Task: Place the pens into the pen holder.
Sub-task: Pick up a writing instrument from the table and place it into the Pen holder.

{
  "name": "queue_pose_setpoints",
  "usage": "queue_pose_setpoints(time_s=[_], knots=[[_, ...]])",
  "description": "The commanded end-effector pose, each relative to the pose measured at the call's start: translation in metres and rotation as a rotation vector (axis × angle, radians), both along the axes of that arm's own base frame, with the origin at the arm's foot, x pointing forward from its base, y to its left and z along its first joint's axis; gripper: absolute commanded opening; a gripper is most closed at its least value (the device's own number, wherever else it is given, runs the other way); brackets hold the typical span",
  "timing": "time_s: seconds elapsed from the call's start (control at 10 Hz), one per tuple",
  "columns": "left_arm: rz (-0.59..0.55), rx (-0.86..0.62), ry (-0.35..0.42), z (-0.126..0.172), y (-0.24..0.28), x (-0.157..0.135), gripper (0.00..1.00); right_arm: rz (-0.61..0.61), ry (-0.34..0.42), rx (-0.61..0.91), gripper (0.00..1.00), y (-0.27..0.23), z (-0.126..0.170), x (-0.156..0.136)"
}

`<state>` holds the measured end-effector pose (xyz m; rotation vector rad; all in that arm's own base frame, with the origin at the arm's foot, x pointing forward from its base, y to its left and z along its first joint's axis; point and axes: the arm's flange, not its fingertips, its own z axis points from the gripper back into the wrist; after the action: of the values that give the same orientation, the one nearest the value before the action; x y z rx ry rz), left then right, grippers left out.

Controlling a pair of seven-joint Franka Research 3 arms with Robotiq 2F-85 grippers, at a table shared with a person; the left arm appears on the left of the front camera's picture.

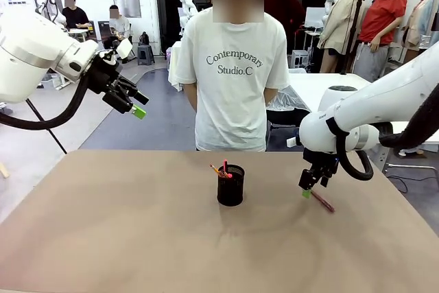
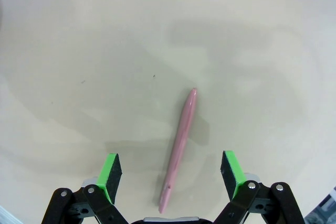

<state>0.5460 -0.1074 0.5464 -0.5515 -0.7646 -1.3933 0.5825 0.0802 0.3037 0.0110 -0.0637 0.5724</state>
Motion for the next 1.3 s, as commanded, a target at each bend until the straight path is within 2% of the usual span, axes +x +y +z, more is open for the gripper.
queue_pose_setpoints(time_s=[0.0,0.3,0.4,0.8,0.9,1.2], knots=[[0.0,0.001,-0.007,0.001,0.001,0.0,1.0,-0.029,-0.03,-0.031,1.0,0.005,-0.004,0.01],[0.0,0.001,-0.007,0.001,0.001,0.0,1.0,-0.047,-0.028,-0.026,1.0,0.003,-0.009,0.017],[0.0,0.001,-0.007,0.001,0.001,0.0,1.0,-0.024,-0.029,-0.011,0.92,0.003,-0.01,0.019],[0.0,0.001,-0.007,0.001,0.001,0.0,1.0,-0.032,-0.023,-0.024,0.13,0.002,-0.011,0.021],[0.0,0.001,-0.007,0.001,0.001,0.0,1.0,-0.034,-0.017,-0.025,0.0,0.002,-0.011,0.021],[0.0,0.001,-0.007,0.001,0.001,0.0,1.0,-0.041,-0.01,-0.021,0.0,0.002,-0.011,0.021]])
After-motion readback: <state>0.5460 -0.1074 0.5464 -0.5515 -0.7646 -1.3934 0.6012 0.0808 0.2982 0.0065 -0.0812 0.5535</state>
